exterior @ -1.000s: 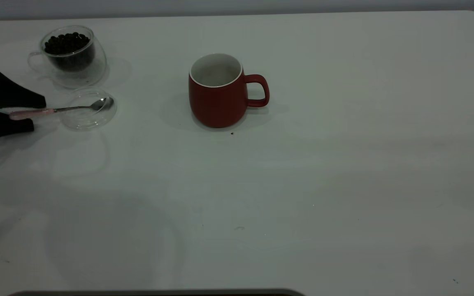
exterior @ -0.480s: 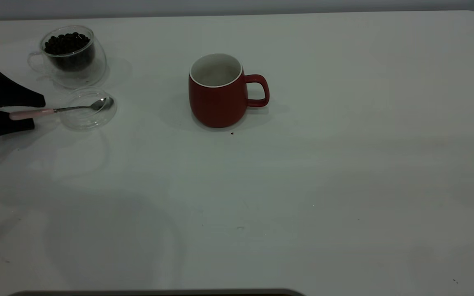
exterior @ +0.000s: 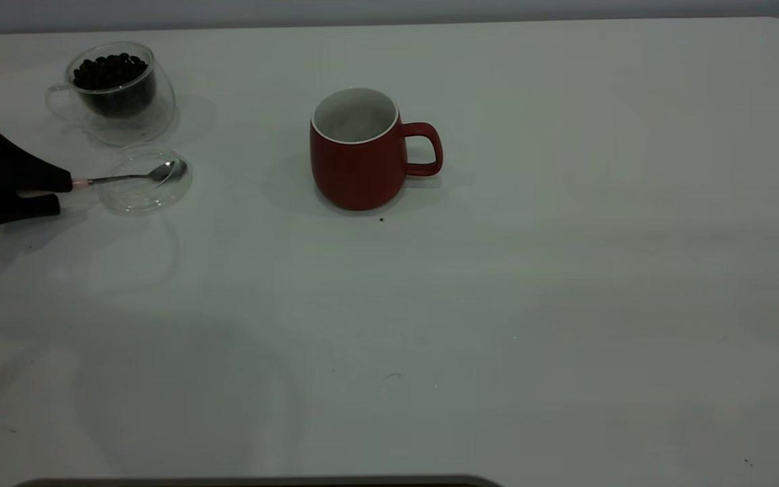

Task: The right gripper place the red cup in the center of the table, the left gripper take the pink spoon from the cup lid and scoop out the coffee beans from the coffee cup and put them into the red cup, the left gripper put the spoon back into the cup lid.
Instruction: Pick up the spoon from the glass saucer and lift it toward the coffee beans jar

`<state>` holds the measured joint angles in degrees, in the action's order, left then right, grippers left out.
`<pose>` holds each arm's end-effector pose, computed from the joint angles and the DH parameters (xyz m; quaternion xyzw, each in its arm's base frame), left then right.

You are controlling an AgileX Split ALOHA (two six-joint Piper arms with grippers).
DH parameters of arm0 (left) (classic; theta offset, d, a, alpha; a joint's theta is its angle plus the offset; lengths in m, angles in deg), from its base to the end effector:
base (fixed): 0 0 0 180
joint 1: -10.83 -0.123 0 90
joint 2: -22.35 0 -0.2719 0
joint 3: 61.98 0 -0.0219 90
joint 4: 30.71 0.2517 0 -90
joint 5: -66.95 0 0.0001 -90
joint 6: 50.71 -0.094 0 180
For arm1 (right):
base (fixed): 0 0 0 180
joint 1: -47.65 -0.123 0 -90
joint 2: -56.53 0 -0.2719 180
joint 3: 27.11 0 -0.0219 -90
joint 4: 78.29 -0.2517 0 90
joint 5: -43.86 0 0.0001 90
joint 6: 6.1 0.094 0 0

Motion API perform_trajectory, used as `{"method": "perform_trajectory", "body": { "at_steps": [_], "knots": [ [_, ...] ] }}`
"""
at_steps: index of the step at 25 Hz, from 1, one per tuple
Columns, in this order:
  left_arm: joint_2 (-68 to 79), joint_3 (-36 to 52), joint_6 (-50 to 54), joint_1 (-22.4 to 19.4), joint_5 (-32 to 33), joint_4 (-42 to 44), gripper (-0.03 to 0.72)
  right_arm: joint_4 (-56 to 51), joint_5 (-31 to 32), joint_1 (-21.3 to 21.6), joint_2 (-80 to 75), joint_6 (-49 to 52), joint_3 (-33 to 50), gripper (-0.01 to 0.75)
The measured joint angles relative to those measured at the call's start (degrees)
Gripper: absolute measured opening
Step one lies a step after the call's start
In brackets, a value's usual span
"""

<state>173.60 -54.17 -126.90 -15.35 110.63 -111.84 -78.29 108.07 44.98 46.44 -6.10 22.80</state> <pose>0.3547 0.1028 -0.0405 -0.1833 0.9073 -0.3346 0.1770 0.0170 0.0008 0.2625 -0.0206 0.8836 0.0109 0.4677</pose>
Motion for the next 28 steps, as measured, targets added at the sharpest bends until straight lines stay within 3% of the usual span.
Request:
{"method": "perform_trajectory", "body": {
  "at_steps": [5, 12, 24, 28],
  "knots": [
    [0.0, 0.0, 0.0, 0.0, 1.1, 0.0, 0.216, 0.0, 0.0, 0.0, 0.0, 0.0, 0.0, 0.557],
    [0.0, -0.1, 0.0, -0.1, 4.6, 0.0, 0.143, 0.0, 0.0, 0.0, 0.0, 0.0, 0.0, 0.557],
    [-1.7, -0.2, 6.3, -3.4, 7.0, 4.7, 0.124, 0.0, 0.0, 0.0, 0.0, 0.0, 0.0, 0.557],
    [-4.1, -0.2, 7.0, -3.4, 10.7, 7.5, 0.123, 0.0, 0.0, 0.0, 0.0, 0.0, 0.0, 0.557]
  ]
}}
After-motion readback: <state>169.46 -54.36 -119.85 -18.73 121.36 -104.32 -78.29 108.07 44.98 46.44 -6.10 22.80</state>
